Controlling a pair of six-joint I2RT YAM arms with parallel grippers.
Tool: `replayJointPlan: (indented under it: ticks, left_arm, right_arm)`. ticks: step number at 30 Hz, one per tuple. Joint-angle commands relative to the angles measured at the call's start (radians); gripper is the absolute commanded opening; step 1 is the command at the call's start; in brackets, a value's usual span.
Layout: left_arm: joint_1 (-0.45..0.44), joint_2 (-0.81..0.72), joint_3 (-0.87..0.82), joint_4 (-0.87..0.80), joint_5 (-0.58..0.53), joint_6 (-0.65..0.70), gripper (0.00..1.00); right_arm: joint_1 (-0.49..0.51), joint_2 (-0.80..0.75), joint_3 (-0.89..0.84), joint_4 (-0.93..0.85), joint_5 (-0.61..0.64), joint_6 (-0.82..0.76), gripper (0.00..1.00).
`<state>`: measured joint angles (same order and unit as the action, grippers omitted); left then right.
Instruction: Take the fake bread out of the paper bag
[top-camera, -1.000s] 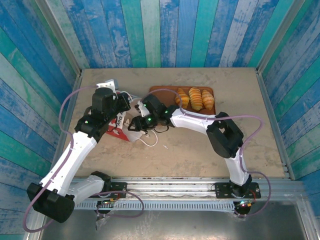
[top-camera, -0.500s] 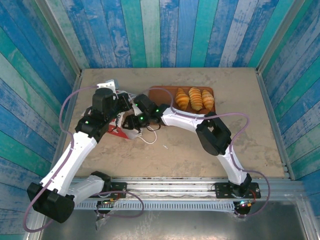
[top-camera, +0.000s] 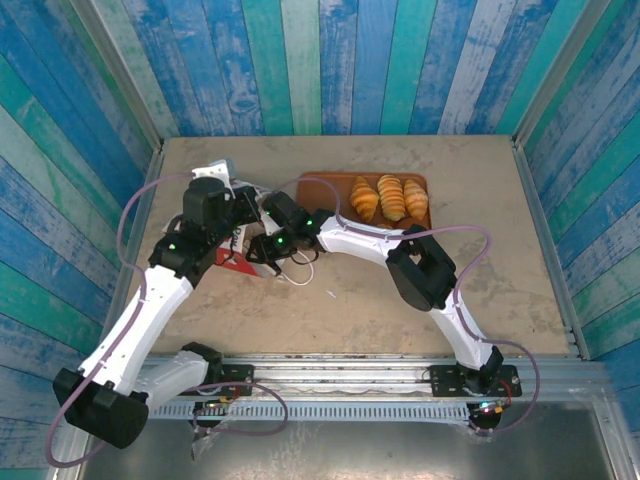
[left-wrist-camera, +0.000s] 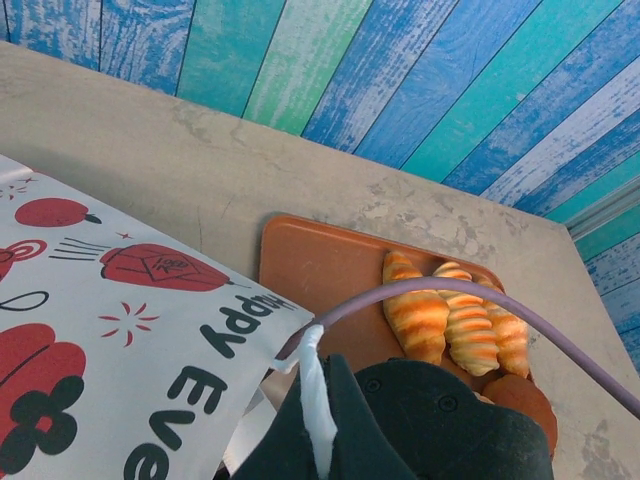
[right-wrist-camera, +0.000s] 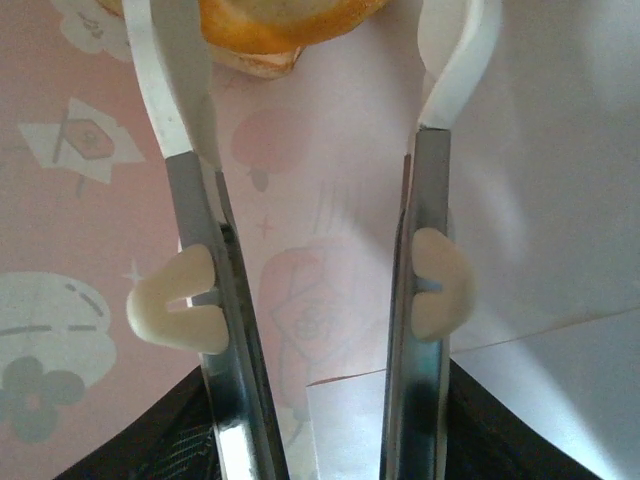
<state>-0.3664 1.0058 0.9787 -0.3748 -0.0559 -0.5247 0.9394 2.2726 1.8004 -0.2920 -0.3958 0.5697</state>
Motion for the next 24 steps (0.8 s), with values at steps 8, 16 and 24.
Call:
replayJointPlan:
  ticks: [8,16,24]
  left_arm:
    - [-0.002,-0.068,-0.035,-0.003,-0.089,-0.009,0.00]
    - [-0.002,-0.075,-0.044,0.000,-0.133,-0.018,0.00]
    - [-0.002,-0.070,-0.043,0.005,-0.126,-0.023,0.00]
  right_arm:
    - [0.006,-0.168,-0.083,-0.027,0.110,-0.094,0.42]
    - [0.014,-0.259,-0.184,-0.052,0.182,-0.132,0.41]
    - [0.025,-0.310,-0.220,-0.107,0.256,-0.195,0.45]
